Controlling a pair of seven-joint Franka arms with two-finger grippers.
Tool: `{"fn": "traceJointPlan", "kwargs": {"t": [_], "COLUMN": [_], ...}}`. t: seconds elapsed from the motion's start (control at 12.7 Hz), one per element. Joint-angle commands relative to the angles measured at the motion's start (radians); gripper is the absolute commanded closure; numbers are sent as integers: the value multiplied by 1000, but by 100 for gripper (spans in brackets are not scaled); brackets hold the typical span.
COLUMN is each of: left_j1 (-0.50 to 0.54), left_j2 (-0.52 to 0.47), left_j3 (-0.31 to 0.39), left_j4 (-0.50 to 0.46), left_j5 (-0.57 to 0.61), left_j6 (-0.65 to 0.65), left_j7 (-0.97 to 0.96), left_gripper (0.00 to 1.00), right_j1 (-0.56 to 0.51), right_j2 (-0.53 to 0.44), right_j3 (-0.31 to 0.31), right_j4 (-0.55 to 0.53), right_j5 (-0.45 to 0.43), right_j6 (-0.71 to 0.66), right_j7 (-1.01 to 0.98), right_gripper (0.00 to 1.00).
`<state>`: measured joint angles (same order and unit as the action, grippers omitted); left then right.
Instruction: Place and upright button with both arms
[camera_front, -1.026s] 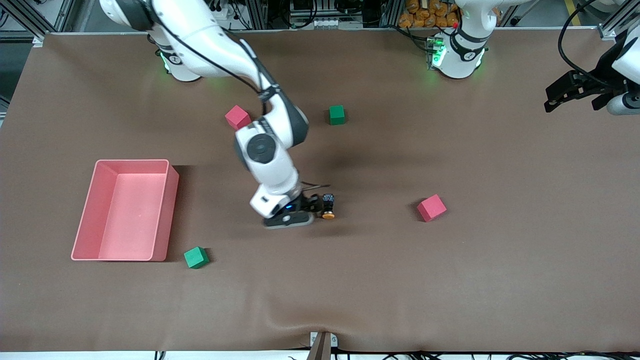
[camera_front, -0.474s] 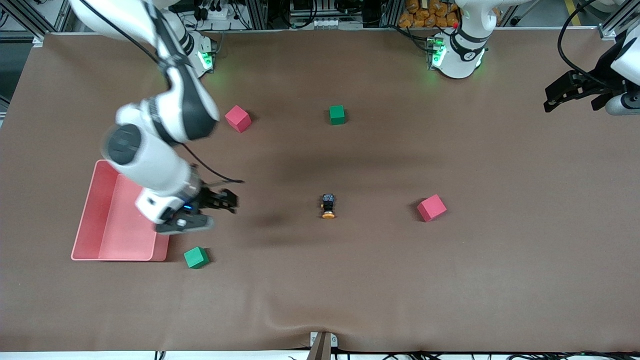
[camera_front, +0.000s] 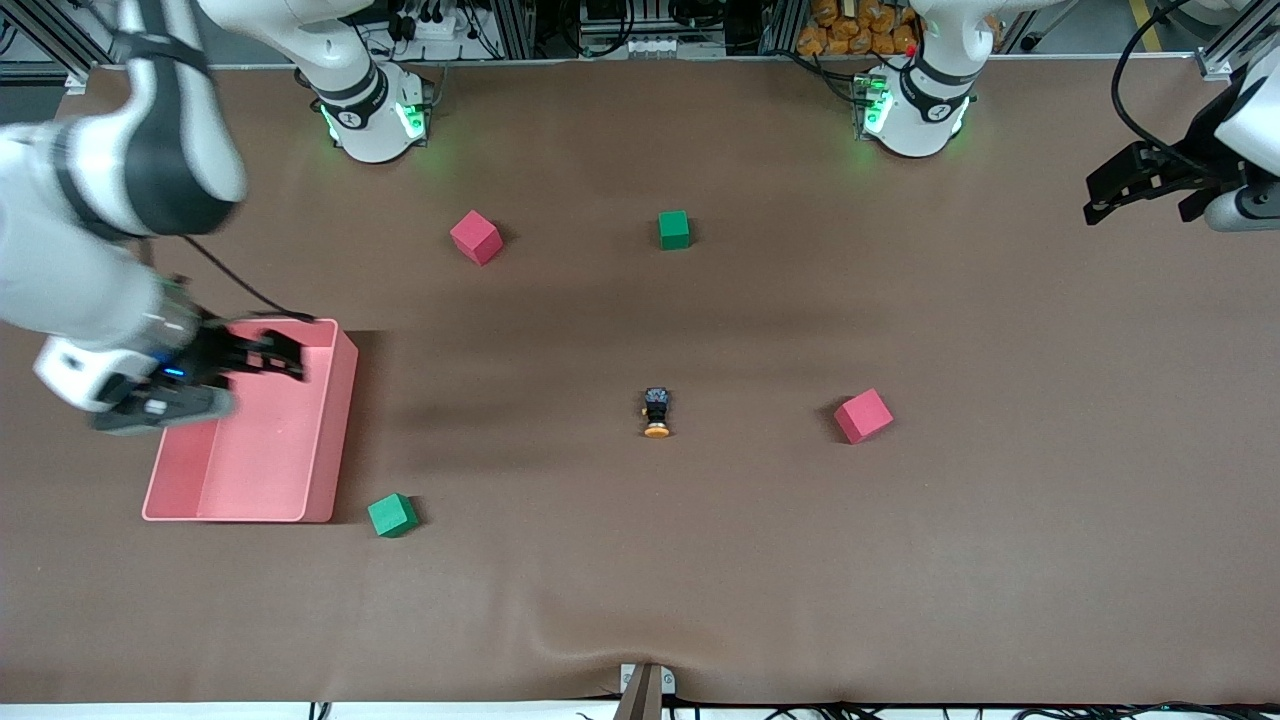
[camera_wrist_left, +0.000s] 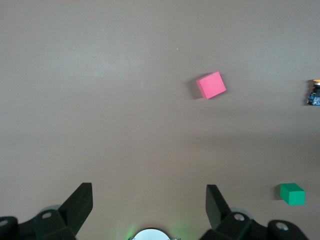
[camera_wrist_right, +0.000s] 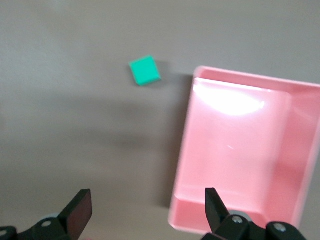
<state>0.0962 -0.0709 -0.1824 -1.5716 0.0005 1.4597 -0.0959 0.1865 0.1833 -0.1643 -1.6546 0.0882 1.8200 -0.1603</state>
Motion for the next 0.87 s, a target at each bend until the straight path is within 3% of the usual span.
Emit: {"fn": "traceJointPlan", "kwargs": {"t": [0.0,0.24,0.47,0.79], "left_j1": [-27,-151,-280,-378], "left_j2": [95,209,371,545], "left_j3": [-18,-40,-42,-42], "left_j4": [56,80,174,231], "left_j5": [-20,-34,-39,-161], "left_j6": [-13,1,51,244], "left_j7": [13,-40,-154,-223], "left_gripper": [0,0,0,0], "right_j1": [-110,-173,-209,-205], "right_j2": [-93,-120,-156,-203], "right_j3": [20,19,19,26], "right_j4": [-30,36,61,55], "right_j5": [-11,-15,-28,-28], "right_j6": [-82,-223,-289,-349], "right_j7": [-100,-105,-131,-67], "right_gripper": [0,0,0,0]}}
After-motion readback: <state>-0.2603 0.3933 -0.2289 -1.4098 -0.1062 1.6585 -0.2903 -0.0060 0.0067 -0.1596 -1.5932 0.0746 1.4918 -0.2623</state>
